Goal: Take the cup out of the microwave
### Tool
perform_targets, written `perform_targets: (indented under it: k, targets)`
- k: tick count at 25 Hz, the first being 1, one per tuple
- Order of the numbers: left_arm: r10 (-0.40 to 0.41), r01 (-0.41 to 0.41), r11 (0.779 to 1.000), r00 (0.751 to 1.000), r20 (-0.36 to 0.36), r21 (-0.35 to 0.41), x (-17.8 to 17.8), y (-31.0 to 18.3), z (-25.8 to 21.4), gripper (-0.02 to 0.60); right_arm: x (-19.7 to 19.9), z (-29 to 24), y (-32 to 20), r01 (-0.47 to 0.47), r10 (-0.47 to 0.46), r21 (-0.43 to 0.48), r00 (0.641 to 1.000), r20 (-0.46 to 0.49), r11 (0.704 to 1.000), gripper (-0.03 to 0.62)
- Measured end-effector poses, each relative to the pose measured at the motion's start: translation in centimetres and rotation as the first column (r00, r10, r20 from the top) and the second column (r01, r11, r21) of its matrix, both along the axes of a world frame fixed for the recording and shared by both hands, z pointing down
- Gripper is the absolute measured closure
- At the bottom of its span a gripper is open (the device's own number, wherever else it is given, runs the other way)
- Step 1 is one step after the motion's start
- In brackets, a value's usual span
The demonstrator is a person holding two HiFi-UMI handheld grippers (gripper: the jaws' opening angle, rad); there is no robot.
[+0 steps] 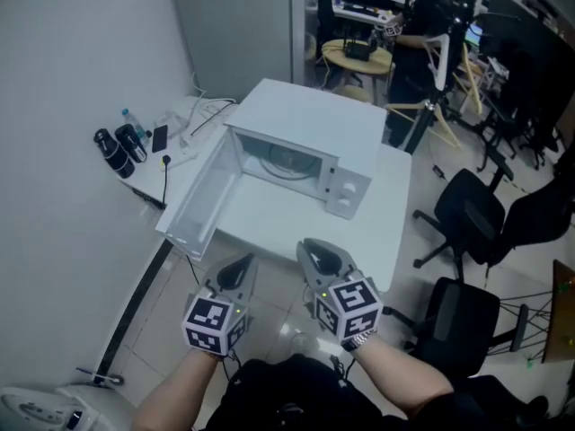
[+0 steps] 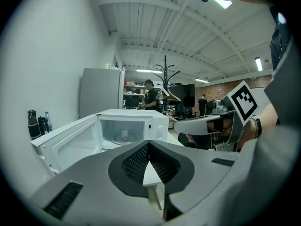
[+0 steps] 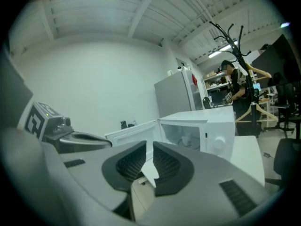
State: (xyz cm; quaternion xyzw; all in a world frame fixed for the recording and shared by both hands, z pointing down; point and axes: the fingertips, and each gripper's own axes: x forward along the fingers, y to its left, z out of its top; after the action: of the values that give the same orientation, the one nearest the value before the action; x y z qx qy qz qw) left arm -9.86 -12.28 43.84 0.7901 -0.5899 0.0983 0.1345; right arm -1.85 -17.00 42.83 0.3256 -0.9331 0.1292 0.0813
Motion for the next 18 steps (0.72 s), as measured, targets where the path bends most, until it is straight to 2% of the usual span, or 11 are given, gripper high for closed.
perform_targets:
  k: [8,18]
  targets:
    - [-0.041,0.042,0.999,0.999,0.025,-0.016,-1.3,-4.5,1.0,0.584,-1.8,2.7,-5.9,-0.005,0.004,-0.024,0.999,-0.035,1.000,0.454]
    - [0.003,-0.002,1.000,0.999,0.045,-0.015,-4.9,-12.4,2.8,0.584,-6.5,7.4,-14.5,-0.094,0.088,-0.050,0.991,-0.105,0.994,0.357]
